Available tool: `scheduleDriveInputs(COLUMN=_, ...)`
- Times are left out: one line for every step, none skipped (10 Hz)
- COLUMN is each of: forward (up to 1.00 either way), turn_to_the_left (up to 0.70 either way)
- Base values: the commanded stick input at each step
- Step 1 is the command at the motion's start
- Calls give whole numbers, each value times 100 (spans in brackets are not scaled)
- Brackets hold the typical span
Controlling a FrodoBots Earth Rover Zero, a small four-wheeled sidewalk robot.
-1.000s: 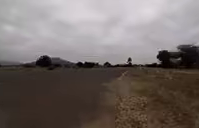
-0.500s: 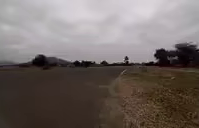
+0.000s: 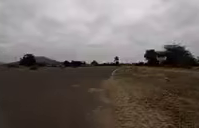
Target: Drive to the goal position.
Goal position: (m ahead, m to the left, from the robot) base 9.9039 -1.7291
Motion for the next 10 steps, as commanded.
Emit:
scheduleDriveInputs(forward=85, turn_to_the_left=0)
scheduleDriveInputs(forward=85, turn_to_the_left=0)
scheduleDriveInputs(forward=85, turn_to_the_left=0)
scheduleDriveInputs(forward=85, turn_to_the_left=0)
scheduleDriveInputs(forward=85, turn_to_the_left=0)
scheduleDriveInputs(forward=85, turn_to_the_left=0)
scheduleDriveInputs(forward=85, turn_to_the_left=-1)
scheduleDriveInputs(forward=85, turn_to_the_left=-2)
scheduleDriveInputs(forward=85, turn_to_the_left=-17)
scheduleDriveInputs(forward=85, turn_to_the_left=-2)
